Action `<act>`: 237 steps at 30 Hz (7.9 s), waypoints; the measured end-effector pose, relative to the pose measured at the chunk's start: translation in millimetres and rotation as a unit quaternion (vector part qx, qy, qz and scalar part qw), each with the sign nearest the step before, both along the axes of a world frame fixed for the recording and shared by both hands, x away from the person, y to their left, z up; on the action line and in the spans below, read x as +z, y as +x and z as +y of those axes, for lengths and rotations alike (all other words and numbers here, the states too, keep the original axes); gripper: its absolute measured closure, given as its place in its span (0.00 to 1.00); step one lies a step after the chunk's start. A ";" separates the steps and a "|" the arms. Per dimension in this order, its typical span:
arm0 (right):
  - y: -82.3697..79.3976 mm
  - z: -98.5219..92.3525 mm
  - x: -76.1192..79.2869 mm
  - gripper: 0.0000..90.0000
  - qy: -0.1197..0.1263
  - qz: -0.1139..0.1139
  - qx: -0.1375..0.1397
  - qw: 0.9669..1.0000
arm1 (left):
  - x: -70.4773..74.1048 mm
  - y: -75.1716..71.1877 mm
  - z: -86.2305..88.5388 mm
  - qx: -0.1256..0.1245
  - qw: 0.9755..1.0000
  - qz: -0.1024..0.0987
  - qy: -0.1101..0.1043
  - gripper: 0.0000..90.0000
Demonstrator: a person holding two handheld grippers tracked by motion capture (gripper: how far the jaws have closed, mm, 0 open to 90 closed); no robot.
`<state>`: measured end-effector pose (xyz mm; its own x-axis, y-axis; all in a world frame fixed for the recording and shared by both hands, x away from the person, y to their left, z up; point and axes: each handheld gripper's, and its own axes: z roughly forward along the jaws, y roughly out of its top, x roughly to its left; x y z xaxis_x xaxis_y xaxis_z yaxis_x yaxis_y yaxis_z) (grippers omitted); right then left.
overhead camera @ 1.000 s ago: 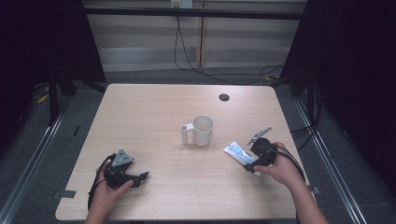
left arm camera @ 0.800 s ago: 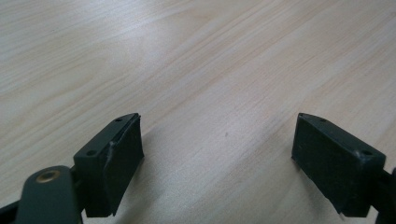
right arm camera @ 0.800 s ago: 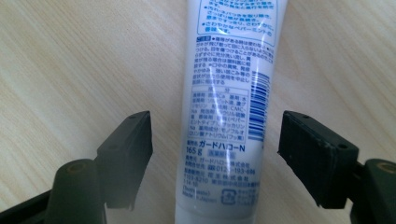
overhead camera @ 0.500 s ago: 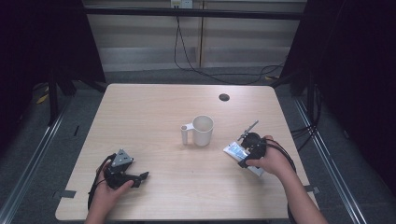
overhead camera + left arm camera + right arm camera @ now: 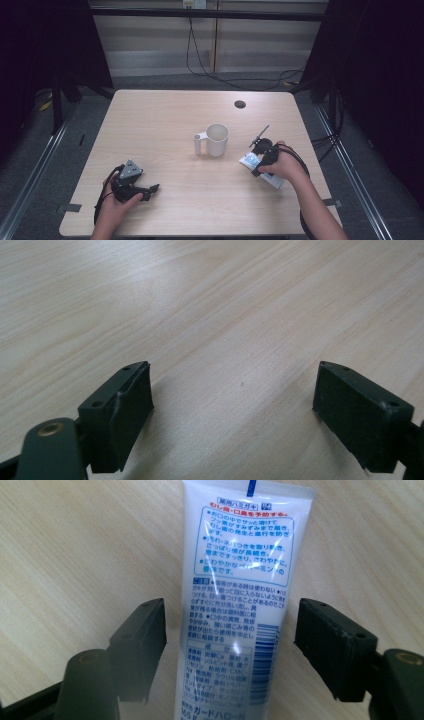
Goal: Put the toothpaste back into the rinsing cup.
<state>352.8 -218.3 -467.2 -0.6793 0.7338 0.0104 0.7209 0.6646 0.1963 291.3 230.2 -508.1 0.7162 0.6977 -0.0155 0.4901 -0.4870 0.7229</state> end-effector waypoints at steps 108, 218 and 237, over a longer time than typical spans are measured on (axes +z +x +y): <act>1.7 -8.2 69.0 0.75 0.225 -0.177 -0.078 0.955 | 0.1 -0.1 0.0 0.000 1.000 0.000 0.001 0.18; 37.2 67.4 98.6 0.75 0.358 -0.385 -0.065 0.848 | 0.4 -0.4 -0.3 -0.008 1.000 0.000 0.003 0.18; 42.5 80.6 84.0 0.75 0.366 -0.375 -0.058 0.850 | 0.4 -0.5 -0.4 -0.009 1.000 -0.001 0.003 0.18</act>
<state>395.3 -137.7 -383.2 -0.6203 0.7792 0.0895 0.2628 0.0990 0.9597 290.8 229.8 -507.8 0.7282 0.6853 -0.0106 0.4807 -0.4998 0.7205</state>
